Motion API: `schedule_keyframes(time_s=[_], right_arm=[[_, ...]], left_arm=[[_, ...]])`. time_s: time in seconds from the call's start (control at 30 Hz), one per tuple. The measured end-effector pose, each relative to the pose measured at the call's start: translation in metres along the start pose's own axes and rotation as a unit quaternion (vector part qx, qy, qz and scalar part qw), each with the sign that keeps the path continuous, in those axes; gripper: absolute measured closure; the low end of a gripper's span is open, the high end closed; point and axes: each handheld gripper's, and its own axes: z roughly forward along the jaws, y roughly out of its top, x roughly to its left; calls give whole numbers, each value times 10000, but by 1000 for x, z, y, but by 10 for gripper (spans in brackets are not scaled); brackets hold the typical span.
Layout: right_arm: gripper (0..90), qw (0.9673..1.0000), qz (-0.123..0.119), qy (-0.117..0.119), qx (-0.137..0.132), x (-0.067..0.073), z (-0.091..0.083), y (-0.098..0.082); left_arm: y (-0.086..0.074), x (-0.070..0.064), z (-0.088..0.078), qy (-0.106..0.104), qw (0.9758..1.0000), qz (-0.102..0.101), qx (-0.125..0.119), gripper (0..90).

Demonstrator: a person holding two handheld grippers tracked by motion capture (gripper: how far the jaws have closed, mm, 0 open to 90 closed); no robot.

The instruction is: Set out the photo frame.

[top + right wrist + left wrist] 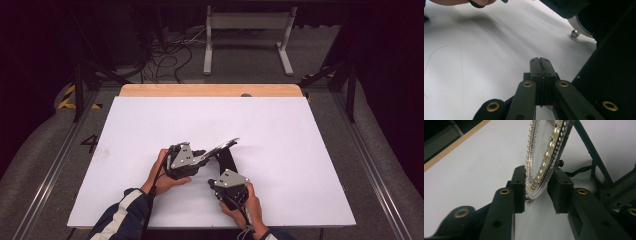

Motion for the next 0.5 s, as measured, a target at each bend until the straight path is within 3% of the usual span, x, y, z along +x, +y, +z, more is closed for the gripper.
schedule_keyframes(time_s=[0.13, 0.5], right_arm=[[900, 9999, 104, -52, 47, -6, 1, -1], [900, 9995, 275, -13, 120, -14, -2, -4]], left_arm=[[1, -1, -1, -54, 9999, 108, -21, 773], [3, -8, -4, 72, 9987, 468, 164, 788]])
